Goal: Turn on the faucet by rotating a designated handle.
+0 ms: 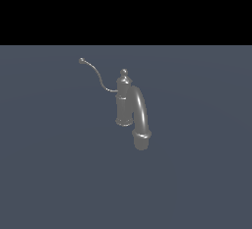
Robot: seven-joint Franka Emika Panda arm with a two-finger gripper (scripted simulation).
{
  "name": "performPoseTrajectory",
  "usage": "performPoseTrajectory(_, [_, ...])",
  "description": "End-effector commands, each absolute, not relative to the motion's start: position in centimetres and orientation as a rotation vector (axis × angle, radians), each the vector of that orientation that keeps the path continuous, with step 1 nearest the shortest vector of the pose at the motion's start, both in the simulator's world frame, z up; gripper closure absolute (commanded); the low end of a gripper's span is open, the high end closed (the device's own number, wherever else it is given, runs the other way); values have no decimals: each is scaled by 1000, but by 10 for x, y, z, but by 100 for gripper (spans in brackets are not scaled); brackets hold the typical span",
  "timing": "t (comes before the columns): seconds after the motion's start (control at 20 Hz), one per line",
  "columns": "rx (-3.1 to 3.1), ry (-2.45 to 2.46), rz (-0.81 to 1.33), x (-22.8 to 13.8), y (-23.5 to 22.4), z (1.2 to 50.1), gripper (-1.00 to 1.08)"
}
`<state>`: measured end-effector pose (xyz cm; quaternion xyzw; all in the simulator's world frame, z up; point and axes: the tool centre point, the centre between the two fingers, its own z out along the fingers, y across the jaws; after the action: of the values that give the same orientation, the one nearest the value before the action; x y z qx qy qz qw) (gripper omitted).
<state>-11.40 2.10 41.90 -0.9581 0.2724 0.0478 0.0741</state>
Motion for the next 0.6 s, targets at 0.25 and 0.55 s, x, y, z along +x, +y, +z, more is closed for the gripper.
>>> performPoseTrajectory(0.25, [-2794,1084,178,-73,41,387,108])
performPoseTrajectory(0.55, [-2724,1299,189,-43,59,359,108])
